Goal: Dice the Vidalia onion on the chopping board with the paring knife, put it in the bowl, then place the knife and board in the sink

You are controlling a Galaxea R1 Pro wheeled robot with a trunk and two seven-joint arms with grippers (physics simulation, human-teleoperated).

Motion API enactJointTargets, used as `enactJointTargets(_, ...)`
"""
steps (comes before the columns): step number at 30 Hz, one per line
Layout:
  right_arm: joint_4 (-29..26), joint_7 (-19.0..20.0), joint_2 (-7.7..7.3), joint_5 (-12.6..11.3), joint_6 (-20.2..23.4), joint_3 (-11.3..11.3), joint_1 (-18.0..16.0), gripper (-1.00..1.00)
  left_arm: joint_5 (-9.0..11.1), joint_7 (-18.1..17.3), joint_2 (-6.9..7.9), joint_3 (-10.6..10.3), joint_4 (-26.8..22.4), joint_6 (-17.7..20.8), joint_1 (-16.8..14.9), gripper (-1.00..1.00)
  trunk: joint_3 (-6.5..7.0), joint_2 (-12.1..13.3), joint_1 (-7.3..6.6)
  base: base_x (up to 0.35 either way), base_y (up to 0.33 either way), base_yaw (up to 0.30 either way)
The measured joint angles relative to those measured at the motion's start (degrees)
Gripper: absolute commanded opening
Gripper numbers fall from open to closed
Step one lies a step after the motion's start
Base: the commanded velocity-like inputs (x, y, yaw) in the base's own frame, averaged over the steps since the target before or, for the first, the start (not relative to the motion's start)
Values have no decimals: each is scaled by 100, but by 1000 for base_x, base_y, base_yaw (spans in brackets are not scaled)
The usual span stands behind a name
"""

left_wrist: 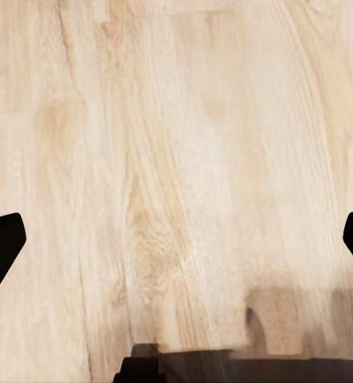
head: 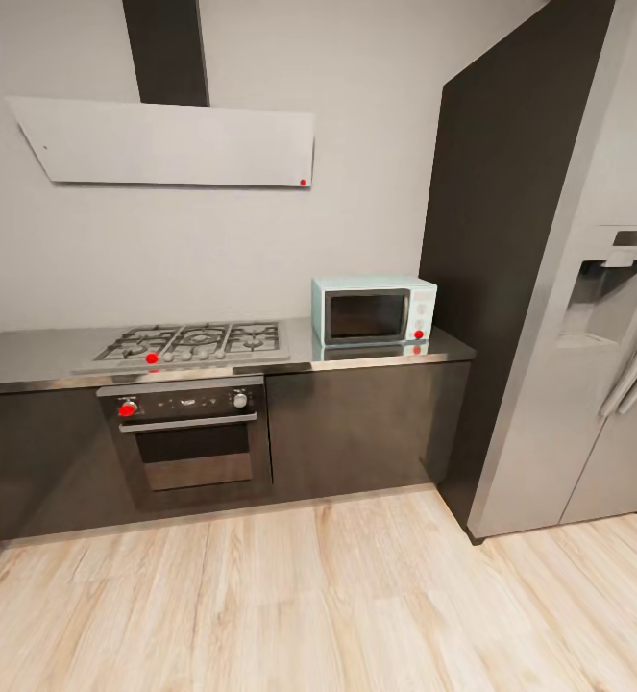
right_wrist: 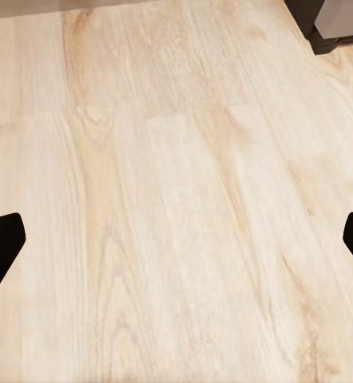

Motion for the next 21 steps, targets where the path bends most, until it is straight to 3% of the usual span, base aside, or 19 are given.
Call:
enactJointTargets(9, 67, 6, -43, -2, 5, 7, 1, 100, 2, -3, 7, -8, 216, 3, 0, 100, 0, 0, 0, 0, 0, 35)
enactJointTargets(21, 177, 5, -49, -2, 7, 1, -2, 100, 0, -3, 4, -7, 345, 3, 0, 100, 0, 0, 0, 0, 0, 253)
